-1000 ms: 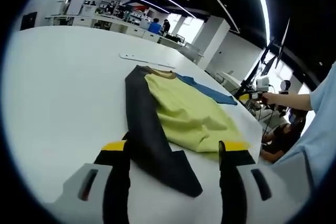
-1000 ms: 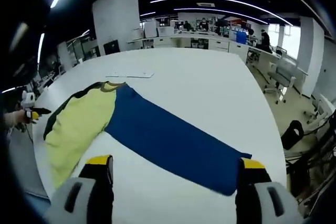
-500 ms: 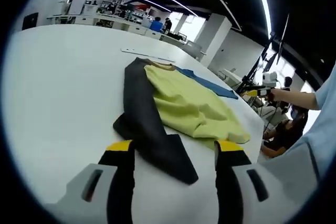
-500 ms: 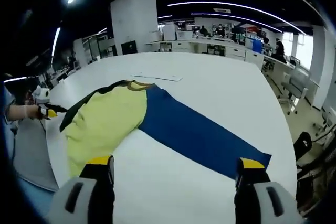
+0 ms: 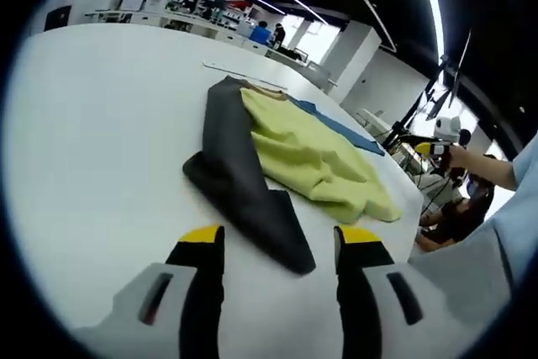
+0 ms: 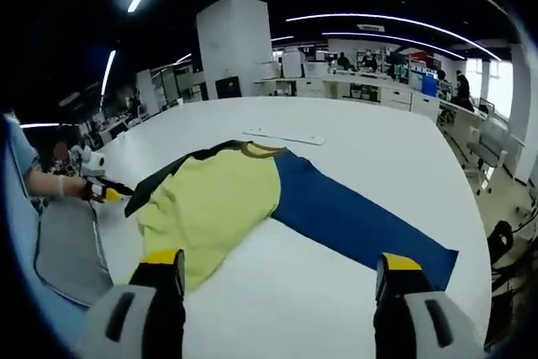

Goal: Fold the garment on the visible template until the final outline fits inside the template.

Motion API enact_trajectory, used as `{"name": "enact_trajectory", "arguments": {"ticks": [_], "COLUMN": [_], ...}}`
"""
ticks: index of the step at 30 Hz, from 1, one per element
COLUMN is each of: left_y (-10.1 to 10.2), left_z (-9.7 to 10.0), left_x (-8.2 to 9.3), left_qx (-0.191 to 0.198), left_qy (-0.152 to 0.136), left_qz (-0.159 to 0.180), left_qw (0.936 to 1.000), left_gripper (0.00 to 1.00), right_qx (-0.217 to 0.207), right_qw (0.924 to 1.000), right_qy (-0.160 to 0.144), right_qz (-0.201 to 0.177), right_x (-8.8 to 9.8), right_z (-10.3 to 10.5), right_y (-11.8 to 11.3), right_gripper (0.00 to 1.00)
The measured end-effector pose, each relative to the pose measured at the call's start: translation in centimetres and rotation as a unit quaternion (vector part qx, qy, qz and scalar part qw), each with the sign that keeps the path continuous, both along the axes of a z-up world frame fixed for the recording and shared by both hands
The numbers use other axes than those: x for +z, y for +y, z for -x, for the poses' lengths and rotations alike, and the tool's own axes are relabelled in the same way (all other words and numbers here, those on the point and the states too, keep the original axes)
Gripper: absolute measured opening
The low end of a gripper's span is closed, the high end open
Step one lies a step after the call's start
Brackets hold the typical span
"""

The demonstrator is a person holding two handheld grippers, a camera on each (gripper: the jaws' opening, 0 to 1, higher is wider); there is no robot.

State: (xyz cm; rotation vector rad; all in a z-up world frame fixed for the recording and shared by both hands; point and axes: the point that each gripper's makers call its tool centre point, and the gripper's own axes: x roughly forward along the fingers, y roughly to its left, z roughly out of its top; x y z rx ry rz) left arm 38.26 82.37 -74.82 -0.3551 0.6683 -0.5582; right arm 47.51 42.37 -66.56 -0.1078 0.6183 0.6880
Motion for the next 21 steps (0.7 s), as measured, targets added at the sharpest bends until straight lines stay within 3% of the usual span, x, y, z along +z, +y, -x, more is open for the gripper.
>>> {"name": "enact_trajectory", "arguments": {"ticks": [2, 5, 10, 12, 14, 15, 19, 21], "left_y": [0.2, 0.7, 0.8, 0.6, 0.7, 0.8, 0.4, 0.3], "left_z": [-0.2, -0.2, -0.9, -0.9, -1.0, -1.3, -1.1, -1.3], "left_x": [-0.1, -0.4, -0.3, -0.6, -0.6, -0.5, -0.8, -0.5], "left_qx": [0.006, -0.010, 0.004, 0.002, -0.004, -0.022, -0.034, -0.038], "left_qy": [0.000, -0.020, -0.027, -0.025, -0.037, -0.059, -0.061, -0.080], "left_qz": [-0.004, -0.072, -0.084, -0.106, -0.149, -0.187, -0.232, -0.254], "left_qw": [1.0000, 0.9972, 0.9960, 0.9941, 0.9881, 0.9803, 0.9702, 0.9631], "left_gripper": [0.45, 0.43, 0.34, 0.32, 0.30, 0.30, 0.28, 0.24], "right_qx": [0.004, 0.010, 0.015, 0.018, 0.017, 0.016, 0.014, 0.011], "right_qw": [1.0000, 1.0000, 0.9999, 0.9998, 0.9998, 0.9998, 0.9998, 0.9998], "right_qy": [0.000, 0.000, 0.005, 0.006, 0.006, 0.006, 0.010, 0.012], "right_qz": [-0.003, -0.002, -0.003, -0.006, -0.006, -0.008, -0.009, -0.012], "right_x": [0.1, 0.1, -0.3, -0.3, -0.4, -0.5, -0.7, -0.8], "right_z": [0.3, 0.7, 1.1, 1.2, 1.3, 1.3, 1.4, 1.4], "right_y": [0.4, 0.8, 1.4, 1.6, 1.6, 1.6, 1.5, 1.4], "right_gripper": [0.95, 0.94, 0.93, 0.93, 0.93, 0.93, 0.93, 0.92]}}
